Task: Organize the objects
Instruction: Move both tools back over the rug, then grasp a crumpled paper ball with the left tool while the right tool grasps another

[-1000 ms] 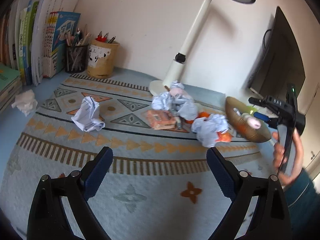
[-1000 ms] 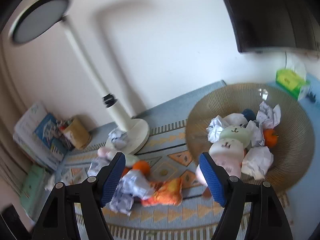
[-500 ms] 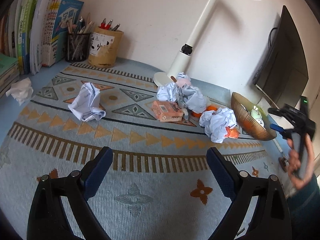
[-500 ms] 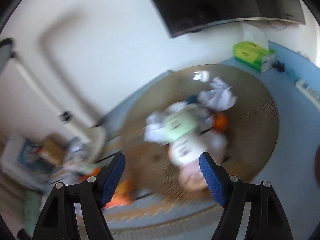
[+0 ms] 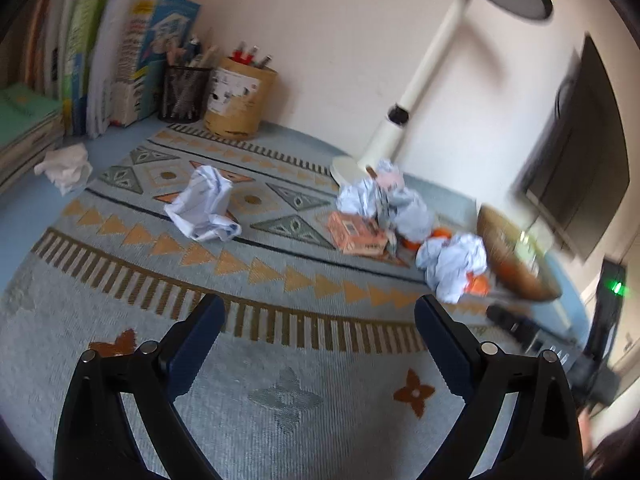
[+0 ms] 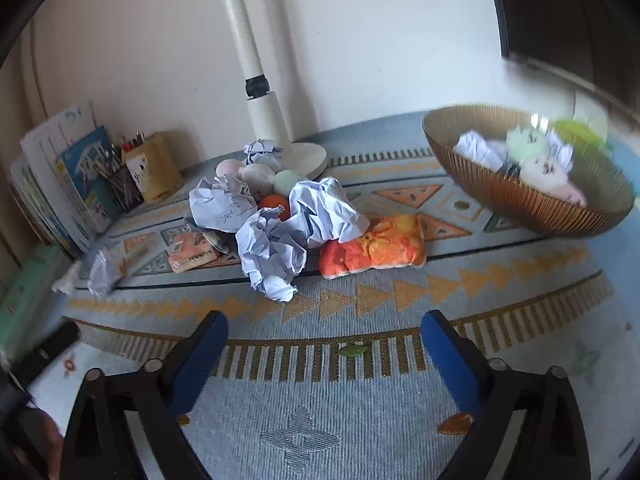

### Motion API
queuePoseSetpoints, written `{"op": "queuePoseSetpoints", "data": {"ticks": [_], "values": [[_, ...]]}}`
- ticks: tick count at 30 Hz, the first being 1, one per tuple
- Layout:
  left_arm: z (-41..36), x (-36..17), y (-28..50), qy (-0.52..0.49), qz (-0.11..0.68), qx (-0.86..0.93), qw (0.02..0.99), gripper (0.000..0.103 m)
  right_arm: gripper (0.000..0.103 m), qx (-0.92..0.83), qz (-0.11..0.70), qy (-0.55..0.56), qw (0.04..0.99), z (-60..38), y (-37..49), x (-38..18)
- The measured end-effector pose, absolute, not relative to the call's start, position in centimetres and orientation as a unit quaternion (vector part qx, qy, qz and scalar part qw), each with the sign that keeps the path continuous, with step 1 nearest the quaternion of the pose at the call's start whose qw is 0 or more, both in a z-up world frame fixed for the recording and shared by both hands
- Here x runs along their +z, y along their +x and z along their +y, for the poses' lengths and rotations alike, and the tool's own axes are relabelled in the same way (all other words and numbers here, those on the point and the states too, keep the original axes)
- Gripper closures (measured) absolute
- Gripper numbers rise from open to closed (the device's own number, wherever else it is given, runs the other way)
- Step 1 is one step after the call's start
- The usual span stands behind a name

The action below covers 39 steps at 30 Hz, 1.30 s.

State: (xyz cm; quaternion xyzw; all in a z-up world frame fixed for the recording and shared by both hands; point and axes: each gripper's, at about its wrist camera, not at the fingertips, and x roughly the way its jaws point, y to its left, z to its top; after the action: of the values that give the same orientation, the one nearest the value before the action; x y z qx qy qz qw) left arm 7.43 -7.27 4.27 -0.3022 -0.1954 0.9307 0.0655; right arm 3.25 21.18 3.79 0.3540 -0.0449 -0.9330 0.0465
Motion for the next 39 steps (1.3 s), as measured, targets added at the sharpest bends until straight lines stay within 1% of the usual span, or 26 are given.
{"op": "queuePoseSetpoints", "data": {"ticks": [3,6,11,13,14,16,18,21,24,25,26,27,28,29,30,32,36,39], "values": [[-8.7,4.5,8.5,-0.271,-0.230,0.933,0.054,0.006,0.002,-0.935,-0.014,0.352,0.040,20.3,3.5,3.8],[-9.4,4.3,8.2,-0.274,-0.250,0.928,0.045,0.006,0.001,-0.937,-0.007,0.346,0.038,20.3,3.6,3.9],[-9.2,4.2,7.8,-0.290,-0.241,0.926,0.032,0.006,0.000,-0.934,-0.022,0.351,0.060,20.7,3.4,4.1],[-9.7,4.2,6.9,-0.312,-0.241,0.918,0.029,0.006,0.000,-0.928,-0.019,0.365,0.067,20.4,2.7,4.2],[-10.1,4.3,6.3,-0.324,-0.235,0.916,0.025,0.006,0.000,-0.919,-0.018,0.386,0.082,20.2,2.0,4.2],[-11.9,5.5,4.6,-0.335,-0.208,0.919,0.007,0.006,0.004,-0.905,-0.027,0.412,0.107,19.6,0.8,4.6],[-13.3,6.3,2.7,-0.348,-0.188,0.918,-0.010,0.006,0.004,-0.902,-0.028,0.416,0.115,18.7,-0.3,5.3],[-14.5,5.8,-1.1,-0.387,-0.155,0.909,0.001,0.006,0.005,-0.900,-0.028,0.422,0.102,17.3,-2.4,5.4],[-14.8,4.2,-3.3,-0.410,-0.151,0.900,-0.004,0.007,0.005,-0.899,-0.019,0.430,0.079,16.3,-4.4,4.6],[-14.7,3.7,-3.8,-0.413,-0.149,0.898,-0.002,0.008,0.007,-0.900,-0.013,0.430,0.069,16.1,-4.8,4.3],[-14.5,3.4,-4.1,-0.415,-0.144,0.899,-0.003,0.013,0.011,-0.901,-0.007,0.430,0.064,15.9,-5.1,4.1],[-14.1,3.1,-4.6,-0.418,-0.137,0.898,0.002,0.032,0.026,-0.899,0.000,0.432,0.064,15.8,-5.4,3.9],[-13.8,2.8,-5.1,-0.426,-0.131,0.895,0.008,0.041,0.047,-0.895,0.004,0.440,0.074,15.6,-5.6,3.4],[-13.7,2.6,-5.4,-0.431,-0.128,0.893,0.009,0.048,0.056,-0.893,0.006,0.444,0.077,15.6,-5.7,3.2],[-13.6,2.4,-5.5,-0.431,-0.127,0.893,0.013,0.056,0.057,-0.895,0.005,0.440,0.077,15.6,-5.6,3.0],[-13.2,2.5,-5.2,-0.423,-0.115,0.899,0.021,0.063,0.061,-0.902,0.007,0.423,0.083,15.7,-4.8,3.4],[-12.4,4.0,-3.2,-0.403,-0.116,0.907,0.043,0.063,0.061,-0.913,-0.011,0.385,0.135,16.6,-1.7,5.5],[-10.4,5.4,-0.5,-0.387,-0.123,0.910,0.082,0.063,0.060,-0.918,-0.005,0.361,0.162,17.4,1.2,6.7]]}}
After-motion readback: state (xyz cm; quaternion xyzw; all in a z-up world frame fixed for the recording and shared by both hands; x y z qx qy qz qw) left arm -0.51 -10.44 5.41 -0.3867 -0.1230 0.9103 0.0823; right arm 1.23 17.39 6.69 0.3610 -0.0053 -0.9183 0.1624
